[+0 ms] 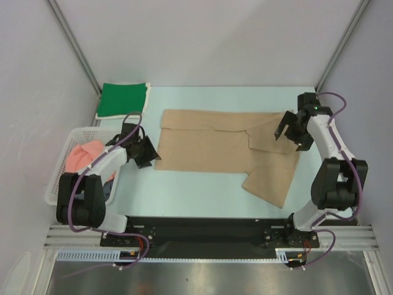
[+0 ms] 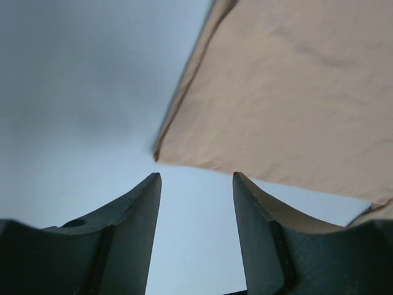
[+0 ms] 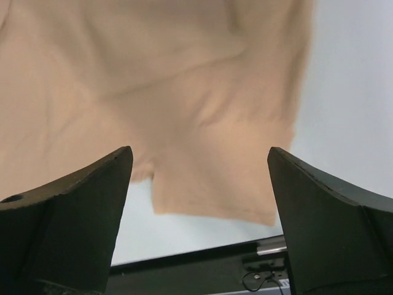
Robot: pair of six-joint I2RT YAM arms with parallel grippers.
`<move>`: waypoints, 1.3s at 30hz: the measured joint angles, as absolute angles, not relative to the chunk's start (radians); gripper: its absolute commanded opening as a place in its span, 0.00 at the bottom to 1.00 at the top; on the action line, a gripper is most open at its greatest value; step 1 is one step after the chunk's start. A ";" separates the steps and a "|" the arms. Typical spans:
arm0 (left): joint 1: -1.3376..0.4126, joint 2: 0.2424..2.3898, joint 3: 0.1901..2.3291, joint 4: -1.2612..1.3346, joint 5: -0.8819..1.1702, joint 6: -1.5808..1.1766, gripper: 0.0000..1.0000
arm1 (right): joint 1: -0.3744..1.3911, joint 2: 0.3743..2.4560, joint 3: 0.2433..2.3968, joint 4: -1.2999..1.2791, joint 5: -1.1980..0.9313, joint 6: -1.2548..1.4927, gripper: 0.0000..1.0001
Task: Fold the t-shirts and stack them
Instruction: Fold the tshirt
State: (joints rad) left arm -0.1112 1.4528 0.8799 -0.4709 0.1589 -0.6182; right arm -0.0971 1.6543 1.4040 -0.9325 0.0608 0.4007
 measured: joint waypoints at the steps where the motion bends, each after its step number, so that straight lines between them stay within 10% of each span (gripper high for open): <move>1: -0.112 1.437 0.841 -0.470 0.154 -0.641 0.52 | -0.068 1.617 1.369 -0.922 0.048 0.409 0.93; 15: -0.115 1.506 0.812 -0.467 0.063 -0.762 0.47 | -0.201 1.370 1.079 -0.907 -0.104 0.464 0.70; 27: -0.115 1.552 0.805 -0.400 0.040 -0.786 0.37 | -0.273 1.380 0.999 -0.905 -0.094 0.527 0.69; 39: -0.117 1.550 0.816 -0.431 0.047 -0.797 0.49 | -0.300 1.422 0.995 -0.907 -0.038 0.558 0.72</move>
